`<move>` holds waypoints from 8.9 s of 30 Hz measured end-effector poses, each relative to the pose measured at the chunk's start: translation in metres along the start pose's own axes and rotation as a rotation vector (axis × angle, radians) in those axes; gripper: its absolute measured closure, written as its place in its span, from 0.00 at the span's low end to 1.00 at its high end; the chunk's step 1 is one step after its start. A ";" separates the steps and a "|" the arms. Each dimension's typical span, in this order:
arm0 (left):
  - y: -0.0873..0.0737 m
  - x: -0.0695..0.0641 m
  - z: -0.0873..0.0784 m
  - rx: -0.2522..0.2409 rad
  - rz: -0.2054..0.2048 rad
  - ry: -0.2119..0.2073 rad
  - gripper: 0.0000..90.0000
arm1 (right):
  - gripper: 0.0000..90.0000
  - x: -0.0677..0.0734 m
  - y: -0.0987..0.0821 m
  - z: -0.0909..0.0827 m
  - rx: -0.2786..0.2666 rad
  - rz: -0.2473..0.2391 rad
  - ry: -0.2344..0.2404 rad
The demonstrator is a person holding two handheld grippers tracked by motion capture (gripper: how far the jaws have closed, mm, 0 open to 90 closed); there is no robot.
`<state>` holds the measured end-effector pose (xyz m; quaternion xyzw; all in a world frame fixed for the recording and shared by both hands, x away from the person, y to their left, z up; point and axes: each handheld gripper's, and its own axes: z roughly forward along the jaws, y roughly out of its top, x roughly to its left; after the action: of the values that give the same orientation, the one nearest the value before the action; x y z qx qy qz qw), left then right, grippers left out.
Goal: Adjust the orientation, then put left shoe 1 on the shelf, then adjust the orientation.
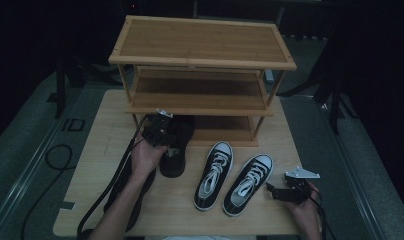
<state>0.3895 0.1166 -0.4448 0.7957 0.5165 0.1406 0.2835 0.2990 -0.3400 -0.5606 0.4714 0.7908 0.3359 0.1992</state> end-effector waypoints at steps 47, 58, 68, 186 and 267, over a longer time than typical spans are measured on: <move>-0.075 -0.011 -0.055 0.002 0.120 -0.054 0.99 | 0.14 0.000 0.000 0.000 0.000 0.001 0.000; -0.086 -0.025 -0.034 0.091 0.138 -0.040 0.99 | 0.14 0.000 0.000 0.000 0.000 0.000 0.000; -0.088 -0.027 -0.010 0.160 0.122 -0.022 0.98 | 0.14 0.000 0.000 0.000 0.000 0.000 0.000; -0.045 0.017 -0.056 0.008 0.122 -0.063 0.69 | 0.14 0.000 0.000 0.000 0.001 -0.002 0.002; -0.177 0.080 -0.040 0.138 0.148 -0.278 1.00 | 0.14 0.000 0.000 0.000 0.001 0.001 0.001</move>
<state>0.2719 0.2552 -0.5242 0.8608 0.4209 0.0138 0.2857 0.2988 -0.3398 -0.5605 0.4716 0.7908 0.3358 0.1984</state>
